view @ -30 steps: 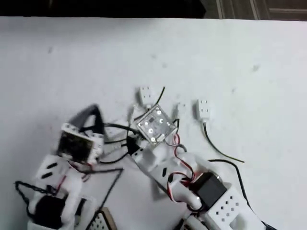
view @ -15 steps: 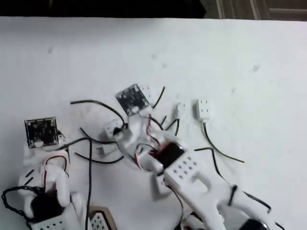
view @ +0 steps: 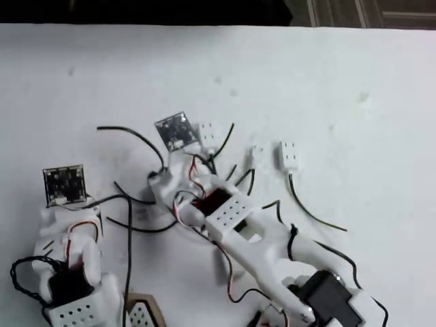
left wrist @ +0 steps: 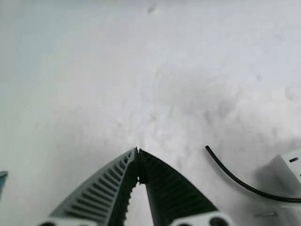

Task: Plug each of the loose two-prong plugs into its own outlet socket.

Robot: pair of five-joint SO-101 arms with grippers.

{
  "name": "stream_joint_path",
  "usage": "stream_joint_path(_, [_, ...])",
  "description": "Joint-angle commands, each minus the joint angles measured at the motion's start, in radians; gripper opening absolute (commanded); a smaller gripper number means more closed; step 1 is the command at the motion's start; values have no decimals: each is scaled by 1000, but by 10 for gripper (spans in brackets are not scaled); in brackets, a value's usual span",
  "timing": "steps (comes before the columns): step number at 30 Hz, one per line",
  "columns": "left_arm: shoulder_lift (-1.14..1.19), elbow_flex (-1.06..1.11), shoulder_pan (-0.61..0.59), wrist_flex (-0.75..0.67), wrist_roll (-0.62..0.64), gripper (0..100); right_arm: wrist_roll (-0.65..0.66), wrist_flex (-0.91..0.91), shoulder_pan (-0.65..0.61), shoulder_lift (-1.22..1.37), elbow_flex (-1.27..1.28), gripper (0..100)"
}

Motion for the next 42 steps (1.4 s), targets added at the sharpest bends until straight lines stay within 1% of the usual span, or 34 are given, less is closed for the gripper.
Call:
stream_joint_path(1, [-7,-6,-10,0,-11,24,-6,-44,-28,10,-49,16])
stream_joint_path(8, [-7,-6,-10,2,-11,24,2,-107,-31,65,-51,16])
stream_joint_path(16, [-7,-6,-12,5,-11,24,6,-113,-8,94,-52,16])
stream_joint_path(21, [-7,-6,-12,5,-11,24,57,-147,-2,97,-46,16])
stream_joint_path(31, [-7,-6,-12,6,-11,24,58,-136,5,97,-43,16])
stream_joint_path(35, [-7,-6,-12,6,-11,24,58,-96,-12,97,-40,16])
stream_joint_path(42, [-7,-6,-12,6,-11,24,58,-94,4,104,-38,16])
